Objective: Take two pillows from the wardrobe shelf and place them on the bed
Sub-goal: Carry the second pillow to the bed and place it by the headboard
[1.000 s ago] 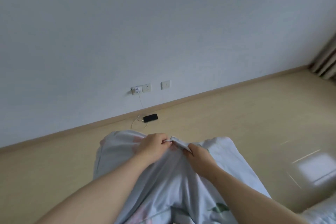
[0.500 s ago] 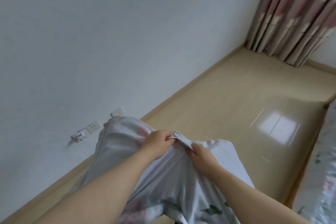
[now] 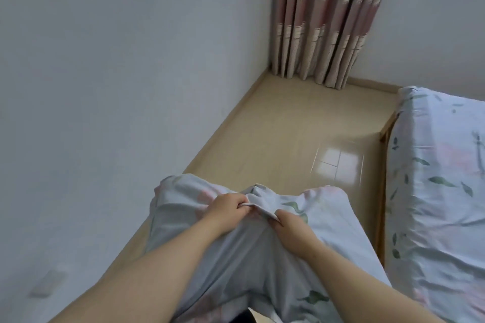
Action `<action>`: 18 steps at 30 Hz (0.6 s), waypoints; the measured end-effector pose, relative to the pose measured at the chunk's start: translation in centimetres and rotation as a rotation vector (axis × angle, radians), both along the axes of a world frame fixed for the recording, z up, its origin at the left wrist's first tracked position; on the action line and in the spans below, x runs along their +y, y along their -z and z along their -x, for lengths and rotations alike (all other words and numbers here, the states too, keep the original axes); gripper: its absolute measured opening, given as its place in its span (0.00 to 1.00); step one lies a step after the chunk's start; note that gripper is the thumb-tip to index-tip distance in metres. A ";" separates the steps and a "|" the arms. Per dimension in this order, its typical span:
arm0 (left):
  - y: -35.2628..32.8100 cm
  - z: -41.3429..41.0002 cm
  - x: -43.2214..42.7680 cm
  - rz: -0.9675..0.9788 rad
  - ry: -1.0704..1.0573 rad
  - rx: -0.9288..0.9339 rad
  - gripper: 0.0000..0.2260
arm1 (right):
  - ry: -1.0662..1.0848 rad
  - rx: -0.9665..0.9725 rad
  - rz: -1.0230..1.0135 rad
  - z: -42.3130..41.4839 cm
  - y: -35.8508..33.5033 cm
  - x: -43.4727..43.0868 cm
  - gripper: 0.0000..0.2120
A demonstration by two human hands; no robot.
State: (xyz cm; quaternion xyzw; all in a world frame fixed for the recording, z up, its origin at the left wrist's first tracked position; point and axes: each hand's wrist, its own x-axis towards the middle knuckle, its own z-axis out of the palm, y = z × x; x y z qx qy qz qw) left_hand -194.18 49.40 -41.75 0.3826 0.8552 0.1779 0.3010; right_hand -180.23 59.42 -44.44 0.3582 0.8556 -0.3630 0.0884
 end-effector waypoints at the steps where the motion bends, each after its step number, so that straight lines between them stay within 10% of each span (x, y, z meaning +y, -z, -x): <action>1: 0.0 0.7 2.6 -0.002 0.026 -0.002 0.16 | 0.026 -0.010 -0.004 0.5 0.1 2.3 0.18; 18: 0.5 15.4 42.7 -0.035 0.321 -0.019 0.09 | 0.364 -0.011 0.000 13.6 -0.3 37.5 0.12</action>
